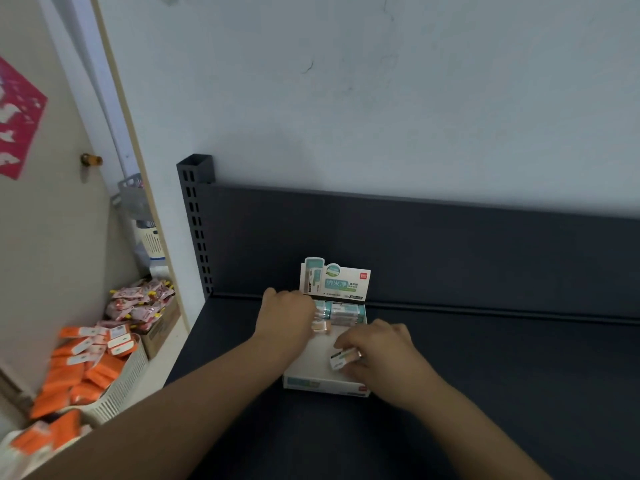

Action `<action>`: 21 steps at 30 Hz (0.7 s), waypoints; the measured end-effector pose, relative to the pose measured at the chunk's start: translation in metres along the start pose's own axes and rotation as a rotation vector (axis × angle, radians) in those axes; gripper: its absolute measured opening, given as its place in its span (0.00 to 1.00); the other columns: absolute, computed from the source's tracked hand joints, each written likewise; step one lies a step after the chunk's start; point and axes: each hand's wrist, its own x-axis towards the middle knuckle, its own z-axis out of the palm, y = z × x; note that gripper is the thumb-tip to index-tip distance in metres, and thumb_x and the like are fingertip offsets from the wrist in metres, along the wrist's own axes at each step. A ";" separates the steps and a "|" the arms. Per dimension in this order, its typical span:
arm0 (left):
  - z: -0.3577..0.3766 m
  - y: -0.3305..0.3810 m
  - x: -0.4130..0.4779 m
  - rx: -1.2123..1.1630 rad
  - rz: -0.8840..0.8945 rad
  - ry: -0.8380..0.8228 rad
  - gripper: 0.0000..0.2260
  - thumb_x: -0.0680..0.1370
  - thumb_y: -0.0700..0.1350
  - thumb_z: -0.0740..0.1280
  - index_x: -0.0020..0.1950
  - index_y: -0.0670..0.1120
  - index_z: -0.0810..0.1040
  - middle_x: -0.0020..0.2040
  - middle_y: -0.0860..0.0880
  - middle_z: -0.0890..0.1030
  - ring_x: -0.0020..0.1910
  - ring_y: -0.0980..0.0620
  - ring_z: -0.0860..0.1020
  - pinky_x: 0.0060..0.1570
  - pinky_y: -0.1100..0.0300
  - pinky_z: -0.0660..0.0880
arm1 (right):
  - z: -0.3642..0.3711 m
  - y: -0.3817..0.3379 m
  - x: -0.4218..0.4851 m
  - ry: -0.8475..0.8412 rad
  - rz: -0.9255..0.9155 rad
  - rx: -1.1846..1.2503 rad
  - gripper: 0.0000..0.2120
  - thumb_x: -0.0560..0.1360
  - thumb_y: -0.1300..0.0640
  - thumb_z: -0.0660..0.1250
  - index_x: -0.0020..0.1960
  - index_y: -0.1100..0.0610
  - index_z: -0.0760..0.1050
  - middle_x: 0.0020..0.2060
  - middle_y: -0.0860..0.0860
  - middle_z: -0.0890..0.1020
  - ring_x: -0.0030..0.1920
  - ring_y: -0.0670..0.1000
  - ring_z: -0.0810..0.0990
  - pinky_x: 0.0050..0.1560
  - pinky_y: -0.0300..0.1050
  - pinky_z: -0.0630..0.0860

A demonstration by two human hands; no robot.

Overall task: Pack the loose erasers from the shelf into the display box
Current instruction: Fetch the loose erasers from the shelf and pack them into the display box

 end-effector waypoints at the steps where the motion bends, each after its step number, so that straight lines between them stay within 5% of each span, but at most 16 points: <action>1: 0.001 0.000 -0.001 -0.013 -0.015 0.019 0.01 0.75 0.46 0.67 0.46 0.51 0.78 0.44 0.51 0.79 0.44 0.51 0.76 0.48 0.55 0.62 | 0.001 0.000 0.000 0.001 -0.002 0.000 0.14 0.74 0.50 0.67 0.60 0.42 0.74 0.56 0.39 0.78 0.57 0.45 0.71 0.60 0.47 0.61; 21: -0.001 0.004 -0.012 -0.242 -0.034 0.042 0.07 0.76 0.42 0.64 0.48 0.53 0.78 0.48 0.53 0.80 0.48 0.53 0.77 0.54 0.55 0.67 | -0.011 0.018 -0.001 -0.039 -0.016 0.054 0.11 0.75 0.51 0.68 0.57 0.42 0.76 0.50 0.37 0.77 0.54 0.41 0.69 0.59 0.44 0.58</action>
